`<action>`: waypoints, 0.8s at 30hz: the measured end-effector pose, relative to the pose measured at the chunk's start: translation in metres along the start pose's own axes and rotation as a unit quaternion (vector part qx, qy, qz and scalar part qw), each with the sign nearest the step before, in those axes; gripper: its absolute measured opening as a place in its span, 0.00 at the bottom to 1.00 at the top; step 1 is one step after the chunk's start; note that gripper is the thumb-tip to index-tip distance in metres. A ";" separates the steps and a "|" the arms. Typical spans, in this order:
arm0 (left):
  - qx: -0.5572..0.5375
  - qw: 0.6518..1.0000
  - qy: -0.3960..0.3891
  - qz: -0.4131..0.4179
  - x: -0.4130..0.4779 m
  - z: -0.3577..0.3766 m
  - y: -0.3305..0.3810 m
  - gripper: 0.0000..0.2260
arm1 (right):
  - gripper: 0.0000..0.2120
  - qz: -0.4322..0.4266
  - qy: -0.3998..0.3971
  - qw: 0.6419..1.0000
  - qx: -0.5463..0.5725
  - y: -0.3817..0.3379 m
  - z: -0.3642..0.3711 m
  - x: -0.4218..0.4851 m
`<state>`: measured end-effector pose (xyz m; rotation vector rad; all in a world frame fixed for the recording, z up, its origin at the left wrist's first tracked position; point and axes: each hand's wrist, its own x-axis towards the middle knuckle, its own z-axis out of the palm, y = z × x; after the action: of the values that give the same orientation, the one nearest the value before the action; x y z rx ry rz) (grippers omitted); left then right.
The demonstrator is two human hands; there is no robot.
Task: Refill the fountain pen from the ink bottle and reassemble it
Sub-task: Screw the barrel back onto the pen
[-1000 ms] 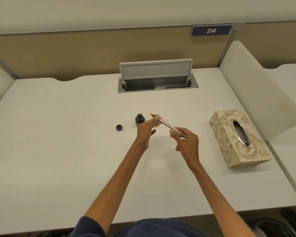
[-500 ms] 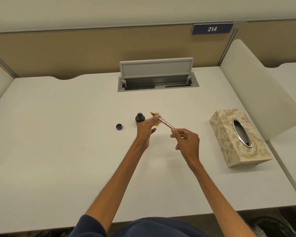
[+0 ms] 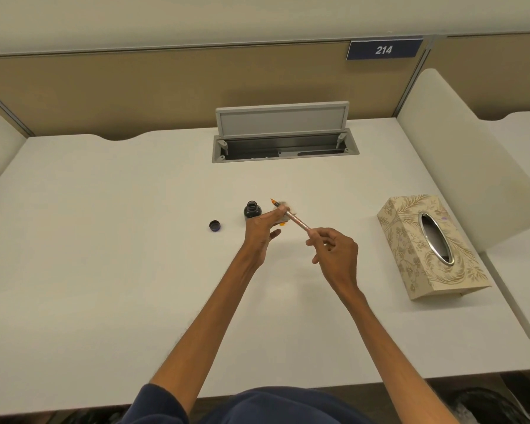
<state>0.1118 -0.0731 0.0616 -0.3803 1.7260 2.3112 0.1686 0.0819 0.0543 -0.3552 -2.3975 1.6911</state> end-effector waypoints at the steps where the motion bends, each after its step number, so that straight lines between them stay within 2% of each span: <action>1: -0.008 1.000 -0.003 -0.002 0.000 0.000 0.000 0.06 | 0.07 0.000 -0.002 1.000 0.000 0.000 0.000 0.000; 10: -0.046 0.999 -0.008 -0.026 0.000 -0.004 -0.002 0.05 | 0.13 -0.002 -0.010 1.000 0.012 0.004 0.001 -0.001; 16: -0.054 0.998 -0.008 -0.037 0.000 -0.007 0.000 0.04 | 0.13 0.014 -0.034 0.999 0.036 -0.001 0.001 -0.002; 21: -0.048 0.998 -0.013 -0.027 -0.001 -0.005 0.002 0.06 | 0.07 0.010 -0.024 0.998 0.054 -0.001 0.000 -0.001; 24: -0.050 0.998 -0.024 -0.025 -0.003 -0.005 0.003 0.06 | 0.12 0.028 -0.030 0.997 0.060 -0.001 0.001 -0.001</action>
<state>0.1137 -0.0786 0.0645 -0.3780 1.5648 2.3584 0.1697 0.0805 0.0546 -0.3592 -2.3331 1.8869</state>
